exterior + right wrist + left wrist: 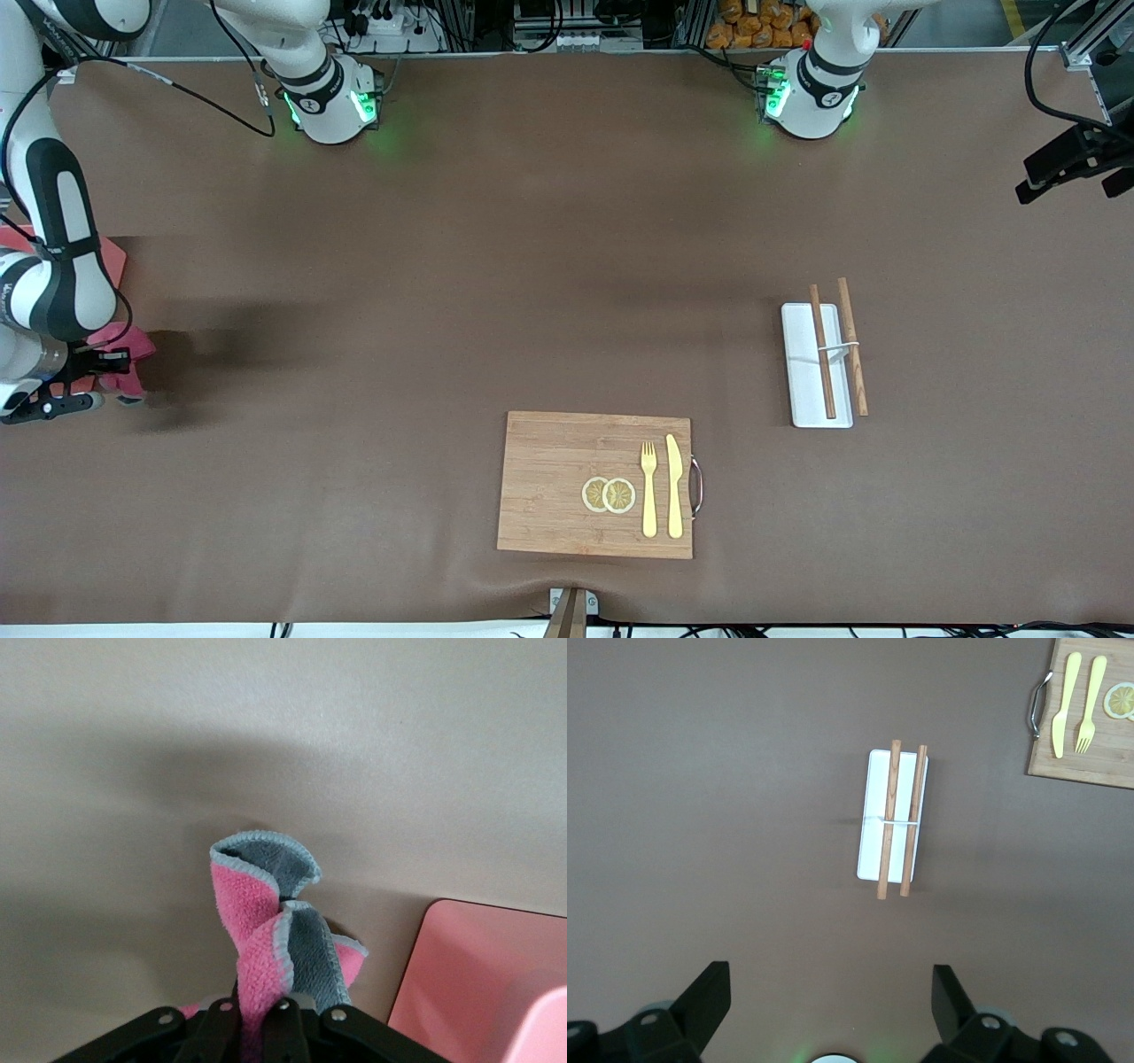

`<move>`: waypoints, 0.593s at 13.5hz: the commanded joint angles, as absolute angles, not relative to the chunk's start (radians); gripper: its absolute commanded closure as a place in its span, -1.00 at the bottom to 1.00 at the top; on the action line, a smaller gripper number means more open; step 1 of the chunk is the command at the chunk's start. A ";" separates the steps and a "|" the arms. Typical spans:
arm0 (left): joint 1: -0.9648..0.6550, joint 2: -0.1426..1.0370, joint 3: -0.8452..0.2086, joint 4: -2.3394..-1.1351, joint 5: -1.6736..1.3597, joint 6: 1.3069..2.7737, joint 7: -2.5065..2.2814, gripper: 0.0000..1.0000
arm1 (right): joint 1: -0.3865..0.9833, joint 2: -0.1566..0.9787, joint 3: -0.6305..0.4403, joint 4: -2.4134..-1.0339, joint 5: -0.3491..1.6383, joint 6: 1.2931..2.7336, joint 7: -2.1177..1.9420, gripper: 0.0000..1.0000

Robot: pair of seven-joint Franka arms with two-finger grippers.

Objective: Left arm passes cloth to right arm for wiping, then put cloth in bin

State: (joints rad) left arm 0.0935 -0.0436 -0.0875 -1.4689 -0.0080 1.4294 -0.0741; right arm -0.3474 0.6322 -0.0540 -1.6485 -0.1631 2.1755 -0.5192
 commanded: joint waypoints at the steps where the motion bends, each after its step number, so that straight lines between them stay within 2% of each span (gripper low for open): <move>1: 0.075 -0.080 -0.072 -1.509 -0.012 1.445 -0.058 -1.00 | -0.345 0.658 -0.028 -1.660 -0.172 2.190 -0.522 1.00; 4: 0.072 -0.080 -0.072 -1.505 -0.008 1.460 -0.057 -1.00 | -0.312 0.704 0.027 -1.670 -0.048 2.209 -0.512 1.00; 8: 0.078 -0.068 -0.075 -1.502 -0.006 1.459 -0.060 -1.00 | -0.160 0.704 0.028 -1.675 0.086 2.204 -0.396 1.00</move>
